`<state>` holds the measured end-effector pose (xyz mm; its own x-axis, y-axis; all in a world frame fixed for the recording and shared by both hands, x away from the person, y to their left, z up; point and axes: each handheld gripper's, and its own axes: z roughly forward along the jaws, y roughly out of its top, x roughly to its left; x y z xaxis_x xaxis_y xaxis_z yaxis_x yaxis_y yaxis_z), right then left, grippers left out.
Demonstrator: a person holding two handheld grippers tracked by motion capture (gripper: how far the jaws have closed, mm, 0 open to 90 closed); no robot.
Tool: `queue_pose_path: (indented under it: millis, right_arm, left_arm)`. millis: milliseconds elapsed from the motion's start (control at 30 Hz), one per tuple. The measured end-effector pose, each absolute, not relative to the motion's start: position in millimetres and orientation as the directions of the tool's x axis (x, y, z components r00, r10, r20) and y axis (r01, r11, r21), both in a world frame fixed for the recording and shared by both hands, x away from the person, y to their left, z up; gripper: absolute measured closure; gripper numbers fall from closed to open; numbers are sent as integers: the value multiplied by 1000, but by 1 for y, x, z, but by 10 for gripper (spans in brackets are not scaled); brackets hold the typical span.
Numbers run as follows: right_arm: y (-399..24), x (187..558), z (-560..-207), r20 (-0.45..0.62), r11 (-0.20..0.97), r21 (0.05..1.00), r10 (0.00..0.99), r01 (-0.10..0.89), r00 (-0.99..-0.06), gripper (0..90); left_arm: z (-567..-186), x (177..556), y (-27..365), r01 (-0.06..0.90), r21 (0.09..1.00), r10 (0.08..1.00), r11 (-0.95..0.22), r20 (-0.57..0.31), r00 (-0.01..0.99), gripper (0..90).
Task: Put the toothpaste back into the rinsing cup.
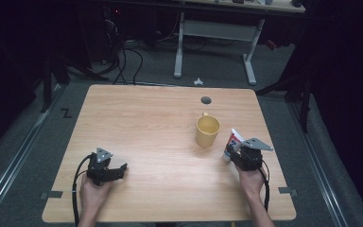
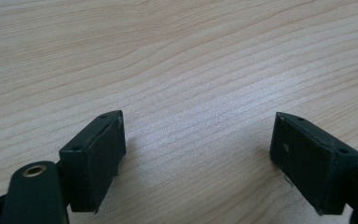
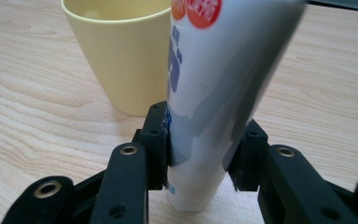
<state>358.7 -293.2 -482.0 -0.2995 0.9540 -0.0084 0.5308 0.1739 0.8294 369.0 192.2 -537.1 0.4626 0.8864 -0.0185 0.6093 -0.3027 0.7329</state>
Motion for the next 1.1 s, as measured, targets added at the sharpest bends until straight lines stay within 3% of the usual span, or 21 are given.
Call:
queue_pose_path:
  millis: [667, 1100]
  right_arm:
    - [-320, 349, -443, 68, 146, 845, 925, 515, -374, 657]
    - [-316, 363, -395, 78, 157, 873, 889, 462, -450, 658]
  left_arm:
    - [-537, 369, 192, 609, 733, 887, -303, -18, 462, 189]
    - [-537, 369, 192, 609, 733, 887, -302, -18, 461, 191]
